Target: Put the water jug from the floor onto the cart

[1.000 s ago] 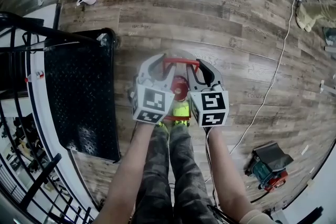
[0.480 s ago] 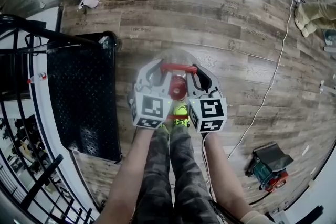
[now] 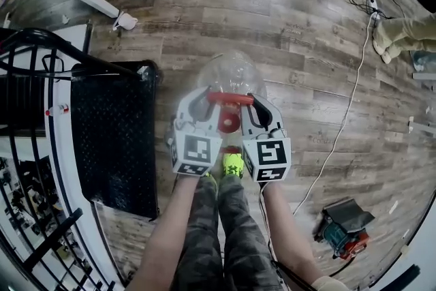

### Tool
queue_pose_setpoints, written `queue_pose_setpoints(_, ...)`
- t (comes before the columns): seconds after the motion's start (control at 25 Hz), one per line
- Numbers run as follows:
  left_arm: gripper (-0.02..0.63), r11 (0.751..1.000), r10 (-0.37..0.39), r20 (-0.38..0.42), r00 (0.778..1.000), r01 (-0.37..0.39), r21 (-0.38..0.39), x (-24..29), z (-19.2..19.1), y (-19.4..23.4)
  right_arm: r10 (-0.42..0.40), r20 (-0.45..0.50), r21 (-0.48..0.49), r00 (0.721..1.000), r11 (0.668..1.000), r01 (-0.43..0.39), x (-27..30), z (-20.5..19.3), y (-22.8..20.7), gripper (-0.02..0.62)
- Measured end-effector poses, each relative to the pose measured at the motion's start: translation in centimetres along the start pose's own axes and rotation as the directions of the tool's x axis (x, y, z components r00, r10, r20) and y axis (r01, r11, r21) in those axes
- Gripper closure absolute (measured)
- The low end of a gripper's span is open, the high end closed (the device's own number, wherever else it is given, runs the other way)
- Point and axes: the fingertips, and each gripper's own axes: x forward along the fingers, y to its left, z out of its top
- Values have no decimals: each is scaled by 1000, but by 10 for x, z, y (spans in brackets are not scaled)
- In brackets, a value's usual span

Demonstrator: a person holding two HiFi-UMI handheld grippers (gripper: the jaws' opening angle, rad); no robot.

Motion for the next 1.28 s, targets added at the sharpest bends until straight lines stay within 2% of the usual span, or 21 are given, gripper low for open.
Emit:
queue_pose_setpoints(0.24, 514, 998, 44, 78, 996, -48, 39, -27, 83, 21, 8, 89, -14, 996, 1000, -7, -27, 82, -1, 551)
queue_pose_setpoints(0.56, 515, 993, 94, 143, 985, -102, 52, -75, 166, 38, 29, 179, -17, 983, 999, -27, -68, 170, 14, 558)
queue_pose_setpoints(0.8, 518, 986, 141, 171, 975, -153, 59, -125, 213, 35, 69, 237, -38, 969, 997, -62, -117, 215, 33, 560)
queue_pose_setpoints(1.28, 522, 968, 240, 189, 952, -250, 30, -217, 281, 12, 138, 279, -77, 950, 990, -121, -207, 276, 63, 561)
